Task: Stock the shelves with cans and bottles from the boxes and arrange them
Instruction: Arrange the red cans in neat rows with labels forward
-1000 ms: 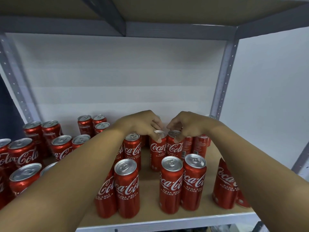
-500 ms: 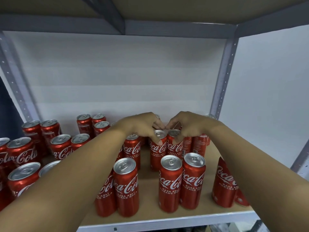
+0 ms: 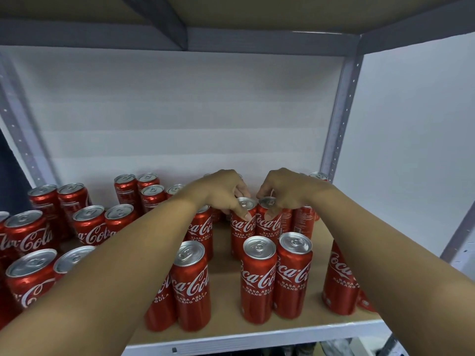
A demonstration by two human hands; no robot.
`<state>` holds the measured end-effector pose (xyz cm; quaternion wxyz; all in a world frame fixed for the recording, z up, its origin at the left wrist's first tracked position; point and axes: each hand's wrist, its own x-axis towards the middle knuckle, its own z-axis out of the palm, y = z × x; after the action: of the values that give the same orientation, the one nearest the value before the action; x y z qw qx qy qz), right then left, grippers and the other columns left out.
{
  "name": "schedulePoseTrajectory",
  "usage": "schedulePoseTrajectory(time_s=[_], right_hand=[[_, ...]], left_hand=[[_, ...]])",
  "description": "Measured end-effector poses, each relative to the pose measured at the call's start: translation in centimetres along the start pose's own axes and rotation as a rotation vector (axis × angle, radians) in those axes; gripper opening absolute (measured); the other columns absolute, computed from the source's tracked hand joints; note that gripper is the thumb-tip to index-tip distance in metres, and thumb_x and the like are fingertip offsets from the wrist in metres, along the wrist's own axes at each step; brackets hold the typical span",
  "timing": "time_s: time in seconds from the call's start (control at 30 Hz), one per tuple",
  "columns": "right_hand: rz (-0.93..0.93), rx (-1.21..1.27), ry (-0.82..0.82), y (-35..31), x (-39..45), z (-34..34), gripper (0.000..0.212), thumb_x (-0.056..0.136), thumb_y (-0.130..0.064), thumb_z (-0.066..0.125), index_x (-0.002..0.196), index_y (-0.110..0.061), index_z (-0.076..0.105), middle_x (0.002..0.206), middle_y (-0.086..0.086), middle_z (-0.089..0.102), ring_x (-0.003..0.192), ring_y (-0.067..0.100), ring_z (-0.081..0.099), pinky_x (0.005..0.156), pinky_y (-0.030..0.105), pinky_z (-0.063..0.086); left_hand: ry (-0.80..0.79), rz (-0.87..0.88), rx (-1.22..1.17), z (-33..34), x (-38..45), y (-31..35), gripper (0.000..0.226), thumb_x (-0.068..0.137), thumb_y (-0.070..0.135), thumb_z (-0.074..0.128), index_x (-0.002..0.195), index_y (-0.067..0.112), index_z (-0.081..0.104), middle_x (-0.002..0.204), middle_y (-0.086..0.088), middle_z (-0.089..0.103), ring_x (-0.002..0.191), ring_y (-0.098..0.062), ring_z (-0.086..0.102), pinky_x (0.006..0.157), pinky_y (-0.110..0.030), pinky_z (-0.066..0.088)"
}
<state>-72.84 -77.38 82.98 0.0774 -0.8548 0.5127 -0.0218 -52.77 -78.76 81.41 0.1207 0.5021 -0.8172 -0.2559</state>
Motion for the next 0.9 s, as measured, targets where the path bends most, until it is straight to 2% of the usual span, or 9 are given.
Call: schedulePoseTrajectory(time_s=[0.37,0.53,0.7,0.9], right_hand=[[0.053,0.031,0.027,1.3,-0.6,0.0,0.055,0.068,-0.030,0.091,0.119,-0.021,0.074,0.117,-0.003,0.072,0.107,0.018,0.065,0.095,0.040,0.054],[0.045,0.038,0.035,1.5,-0.7,0.2,0.058,0.069,-0.029,0.091,0.123,-0.019,0.072,0.122,-0.003,0.071,0.112,0.018,0.063,0.097,0.037,0.052],[0.031,0.041,0.048,1.6,-0.6,0.5,0.057,0.069,-0.029,0.090,0.122,-0.019,0.072,0.121,-0.002,0.071,0.111,0.019,0.064,0.093,0.033,0.051],[0.038,0.062,0.090,1.7,-1.1,0.8,0.058,0.071,-0.031,0.090,0.124,-0.018,0.071,0.123,-0.001,0.071,0.110,0.018,0.065,0.091,0.030,0.050]], left_hand=[[-0.024,0.021,-0.058,0.7,0.4,0.9,0.055,0.071,0.021,0.094,0.122,0.015,0.073,0.121,0.000,0.074,0.108,-0.015,0.070,0.084,-0.038,0.064],[-0.006,0.019,-0.052,0.9,0.2,1.0,0.057,0.072,0.022,0.094,0.124,0.015,0.072,0.123,-0.001,0.073,0.110,-0.016,0.069,0.083,-0.038,0.064],[0.008,0.026,-0.012,0.9,0.2,1.1,0.057,0.071,0.025,0.095,0.122,0.017,0.072,0.123,0.000,0.073,0.113,-0.016,0.068,0.083,-0.037,0.064],[0.008,0.025,0.058,0.9,0.5,1.2,0.059,0.068,0.032,0.095,0.120,0.019,0.071,0.120,0.002,0.074,0.109,-0.014,0.069,0.092,-0.036,0.060]])
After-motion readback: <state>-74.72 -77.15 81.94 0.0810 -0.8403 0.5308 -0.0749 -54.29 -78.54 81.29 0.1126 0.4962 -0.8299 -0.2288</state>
